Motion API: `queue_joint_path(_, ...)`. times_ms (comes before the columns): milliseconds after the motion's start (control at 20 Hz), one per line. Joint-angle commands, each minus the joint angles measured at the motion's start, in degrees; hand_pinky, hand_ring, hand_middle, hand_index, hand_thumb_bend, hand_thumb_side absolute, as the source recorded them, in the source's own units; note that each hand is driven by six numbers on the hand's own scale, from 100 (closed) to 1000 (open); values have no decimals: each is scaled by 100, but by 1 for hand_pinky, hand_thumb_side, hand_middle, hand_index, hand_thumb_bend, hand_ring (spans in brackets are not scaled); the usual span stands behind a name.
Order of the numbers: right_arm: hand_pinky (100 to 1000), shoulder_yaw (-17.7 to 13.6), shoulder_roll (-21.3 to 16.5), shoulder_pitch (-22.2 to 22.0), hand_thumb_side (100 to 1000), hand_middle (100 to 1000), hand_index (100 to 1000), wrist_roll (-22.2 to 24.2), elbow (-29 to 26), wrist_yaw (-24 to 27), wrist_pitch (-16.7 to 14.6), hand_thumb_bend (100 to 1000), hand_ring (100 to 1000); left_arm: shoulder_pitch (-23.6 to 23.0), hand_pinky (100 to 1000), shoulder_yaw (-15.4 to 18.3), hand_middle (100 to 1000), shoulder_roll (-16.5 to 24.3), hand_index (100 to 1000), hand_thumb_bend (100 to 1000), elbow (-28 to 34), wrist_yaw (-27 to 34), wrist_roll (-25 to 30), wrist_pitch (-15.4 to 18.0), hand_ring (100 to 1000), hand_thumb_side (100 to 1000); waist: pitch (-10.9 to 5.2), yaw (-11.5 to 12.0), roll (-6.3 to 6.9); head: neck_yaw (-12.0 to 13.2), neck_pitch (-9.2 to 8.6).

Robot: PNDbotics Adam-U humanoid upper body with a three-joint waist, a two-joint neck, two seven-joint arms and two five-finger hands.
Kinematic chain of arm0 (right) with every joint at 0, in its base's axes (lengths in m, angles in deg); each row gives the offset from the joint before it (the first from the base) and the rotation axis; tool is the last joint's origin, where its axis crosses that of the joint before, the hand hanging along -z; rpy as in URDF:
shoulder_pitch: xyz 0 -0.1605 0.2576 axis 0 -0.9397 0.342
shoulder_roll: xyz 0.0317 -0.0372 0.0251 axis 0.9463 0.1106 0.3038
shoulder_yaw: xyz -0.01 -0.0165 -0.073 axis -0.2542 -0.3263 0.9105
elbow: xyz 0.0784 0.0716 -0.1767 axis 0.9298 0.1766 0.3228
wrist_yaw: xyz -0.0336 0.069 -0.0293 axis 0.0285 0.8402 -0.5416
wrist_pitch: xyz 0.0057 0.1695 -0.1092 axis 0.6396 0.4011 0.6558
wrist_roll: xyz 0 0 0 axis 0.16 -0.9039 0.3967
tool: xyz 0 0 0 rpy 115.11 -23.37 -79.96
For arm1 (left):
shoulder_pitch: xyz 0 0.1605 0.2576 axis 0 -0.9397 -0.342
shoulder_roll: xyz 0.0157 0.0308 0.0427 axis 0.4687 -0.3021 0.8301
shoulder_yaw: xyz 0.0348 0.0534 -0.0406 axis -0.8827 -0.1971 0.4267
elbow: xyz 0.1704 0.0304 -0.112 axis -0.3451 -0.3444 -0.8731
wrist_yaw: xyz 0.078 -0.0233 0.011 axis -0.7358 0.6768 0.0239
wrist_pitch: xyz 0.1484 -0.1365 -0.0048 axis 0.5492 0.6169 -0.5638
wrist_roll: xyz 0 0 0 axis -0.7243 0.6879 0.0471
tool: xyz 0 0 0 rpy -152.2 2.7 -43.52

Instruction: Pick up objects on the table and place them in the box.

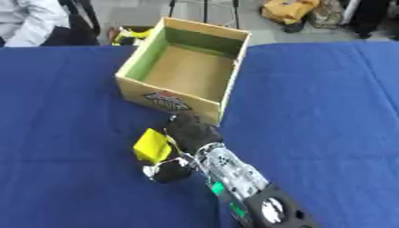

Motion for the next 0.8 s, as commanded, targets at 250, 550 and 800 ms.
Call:
queue_joint_path(250, 621, -18, 8, 47, 679, 512, 713, -143, -13, 110, 72, 210, 801, 52, 466, -2, 622, 21, 900, 156, 114, -43, 34, -11, 592, 963, -69, 4, 5, 0, -73)
queue_joint_path(550, 617, -54, -16, 36, 563, 531, 698, -236, -122, 279, 138, 100, 804, 52, 462, -2, 622, 14, 900, 153, 114, -58, 51, -29, 591, 962, -58, 1, 5, 11, -83)
queue_joint_path(800, 610, -149, -53, 28, 488, 528, 683, -383, -343, 518, 284, 100, 804, 48, 460, 3, 622, 16, 901, 152, 114, -61, 51, -40, 592, 962, -69, -10, 8, 21, -104)
